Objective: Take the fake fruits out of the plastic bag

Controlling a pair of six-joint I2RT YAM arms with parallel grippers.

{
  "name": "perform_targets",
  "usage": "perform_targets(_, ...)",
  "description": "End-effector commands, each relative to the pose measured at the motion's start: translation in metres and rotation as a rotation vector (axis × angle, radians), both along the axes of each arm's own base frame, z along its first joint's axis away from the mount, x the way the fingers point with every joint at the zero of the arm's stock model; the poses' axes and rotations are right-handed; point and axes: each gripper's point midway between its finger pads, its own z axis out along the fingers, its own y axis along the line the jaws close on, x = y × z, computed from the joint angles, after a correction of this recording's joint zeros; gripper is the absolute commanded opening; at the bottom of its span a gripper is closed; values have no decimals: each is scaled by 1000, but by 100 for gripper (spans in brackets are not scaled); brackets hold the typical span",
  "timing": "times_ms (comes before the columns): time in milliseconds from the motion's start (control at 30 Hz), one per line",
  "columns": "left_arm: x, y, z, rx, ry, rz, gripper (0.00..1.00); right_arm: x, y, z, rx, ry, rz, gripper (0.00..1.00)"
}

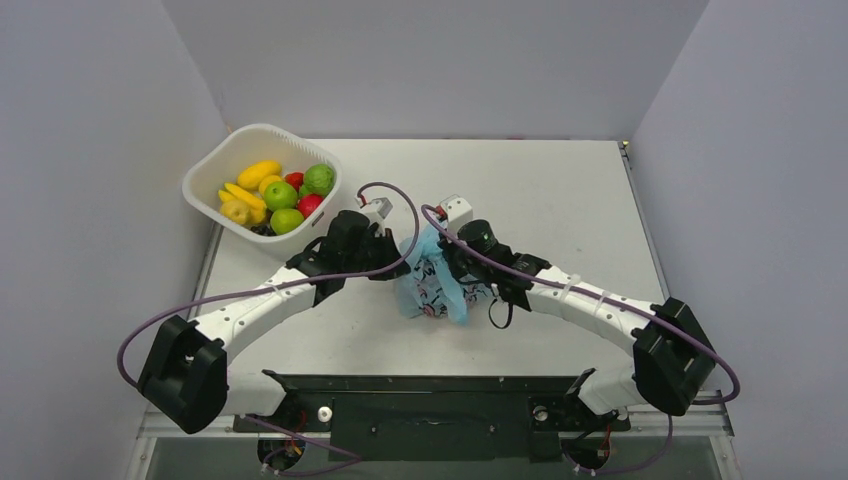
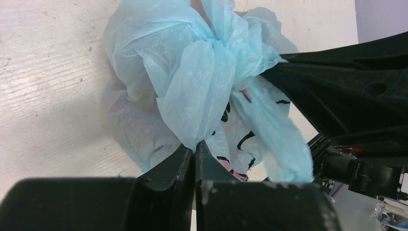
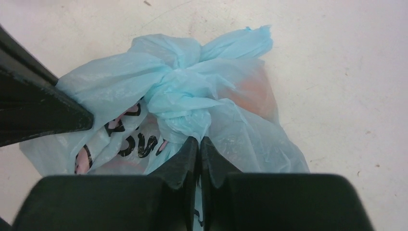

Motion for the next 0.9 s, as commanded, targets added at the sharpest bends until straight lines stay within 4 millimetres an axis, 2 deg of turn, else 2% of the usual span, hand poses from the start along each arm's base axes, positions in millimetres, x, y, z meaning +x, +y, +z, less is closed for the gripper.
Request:
perform_targets(0, 6, 8, 16, -5, -45, 71, 0, 30, -20, 31, 43, -133, -222, 0)
perform_targets(67, 7, 21, 11, 32, -40, 133, 0, 37, -38, 48, 92, -190, -350, 0)
perform_targets(100, 5, 27, 7, 55, -23, 160, 0, 39, -50, 48, 99, -199, -409, 0)
perform_targets(133, 8, 40, 5, 86, -40, 220, 0, 41, -65, 60, 159, -221, -516, 0)
perform_targets(167, 5, 49, 0, 111, -21, 258, 0, 42, -82, 54, 173, -217, -584, 0)
perform_targets(200, 6, 63, -1, 139, -41, 320, 0, 41, -93, 65, 274, -217, -662, 0)
perform_targets(233, 2, 72, 1, 143, -42, 356, 0, 43, -114, 53, 295, -197, -729, 0)
perform_targets(267, 1, 84, -5, 174, -46, 401, 0, 41, -116, 59, 417, -167, -754, 0)
perform_targets(300, -2, 90, 0, 164, -58, 423, 0, 42, -135, 45, 437, -141, -801, 0)
perform_targets(333, -5, 97, -5, 173, -53, 434, 0, 41, -129, 52, 539, -114, -763, 0)
perform_targets(367, -7, 98, 1, 148, -76, 428, 0, 40, -137, 41, 550, -93, -768, 0)
perform_targets(400, -13, 95, -3, 126, -61, 394, 0, 39, -127, 45, 593, -73, -701, 0)
perform_targets(433, -17, 87, 6, 69, -76, 343, 0, 36, -122, 42, 574, -65, -654, 0)
perform_targets(467, -22, 84, 4, 51, -72, 316, 0, 32, -109, 43, 582, -40, -574, 0)
perform_targets(500, -27, 73, 15, -11, -90, 252, 0, 30, -103, 42, 560, -37, -518, 0)
perform_targets(533, -31, 68, 16, -32, -92, 220, 0, 24, -91, 41, 562, -16, -438, 0)
perform_targets(667, -42, 52, 41, -113, -124, 110, 0, 10, -73, 40, 519, 2, -272, 0)
perform_targets(733, -44, 52, 52, -104, -126, 86, 11, 6, -70, 41, 504, 11, -232, 0)
perform_targets(767, -44, 48, 66, -120, -145, 67, 16, 2, -68, 40, 493, 24, -213, 0)
perform_targets(800, -45, 48, 70, -110, -154, 47, 19, 2, -67, 43, 495, 23, -204, 0)
perform_targets(833, -44, 43, 86, -127, -176, 19, 28, -1, -66, 41, 488, 37, -195, 0)
perform_targets(867, -45, 43, 88, -106, -181, -5, 33, -1, -65, 44, 489, 37, -190, 0)
